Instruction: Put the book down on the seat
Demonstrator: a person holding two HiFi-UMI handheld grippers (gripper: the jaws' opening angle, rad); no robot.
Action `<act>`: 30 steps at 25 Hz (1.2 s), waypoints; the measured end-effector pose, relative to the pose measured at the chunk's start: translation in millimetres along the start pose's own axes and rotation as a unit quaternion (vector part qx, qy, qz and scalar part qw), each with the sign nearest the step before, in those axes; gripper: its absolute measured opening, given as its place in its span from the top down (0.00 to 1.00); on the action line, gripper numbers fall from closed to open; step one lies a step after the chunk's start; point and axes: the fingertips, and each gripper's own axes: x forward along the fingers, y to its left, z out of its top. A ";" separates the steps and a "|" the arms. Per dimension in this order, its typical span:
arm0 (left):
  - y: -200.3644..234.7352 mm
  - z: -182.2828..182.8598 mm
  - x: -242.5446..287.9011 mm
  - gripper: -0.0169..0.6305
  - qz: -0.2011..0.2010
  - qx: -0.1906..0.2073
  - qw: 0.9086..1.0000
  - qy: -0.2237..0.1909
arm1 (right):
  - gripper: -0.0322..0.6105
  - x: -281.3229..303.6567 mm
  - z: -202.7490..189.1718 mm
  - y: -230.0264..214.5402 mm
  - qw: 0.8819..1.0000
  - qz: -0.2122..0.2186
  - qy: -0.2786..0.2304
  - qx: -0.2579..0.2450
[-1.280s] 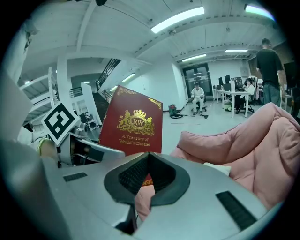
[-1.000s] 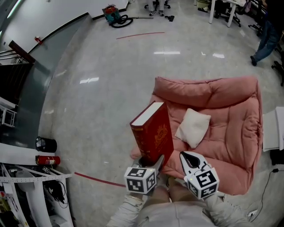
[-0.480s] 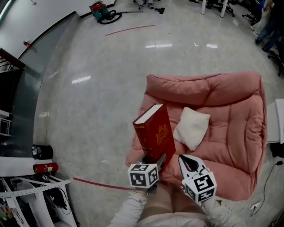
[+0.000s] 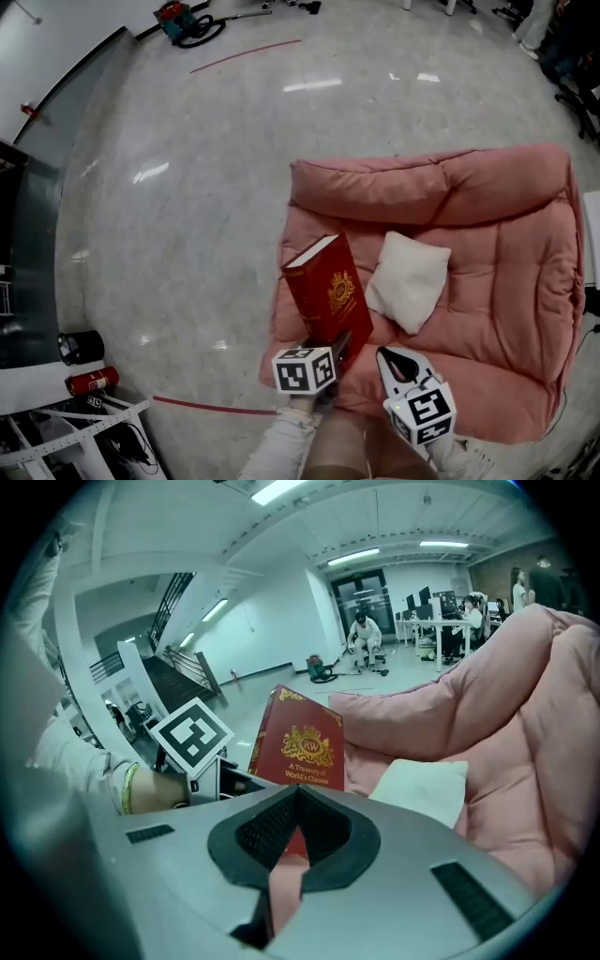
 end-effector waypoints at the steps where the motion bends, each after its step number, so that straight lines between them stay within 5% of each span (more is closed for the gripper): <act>1: 1.8 0.2 7.6 0.59 -0.003 -0.001 1.000 0.006 | 0.94 4.6 -1.4 -3.6 1.000 -0.003 0.002 0.002; 16: 23.9 -7.0 88.5 0.59 -0.036 0.002 0.994 0.101 | 0.94 50.0 -15.7 -25.3 0.999 -0.017 0.026 0.040; 22: 40.7 -0.1 104.3 0.58 -0.029 -0.035 0.993 0.107 | 0.94 54.0 -19.7 -30.1 0.998 -0.018 0.030 0.048; 30: 45.4 -10.1 97.9 0.50 0.003 0.022 0.990 0.139 | 0.94 52.6 -16.9 -24.0 0.998 -0.008 0.031 0.045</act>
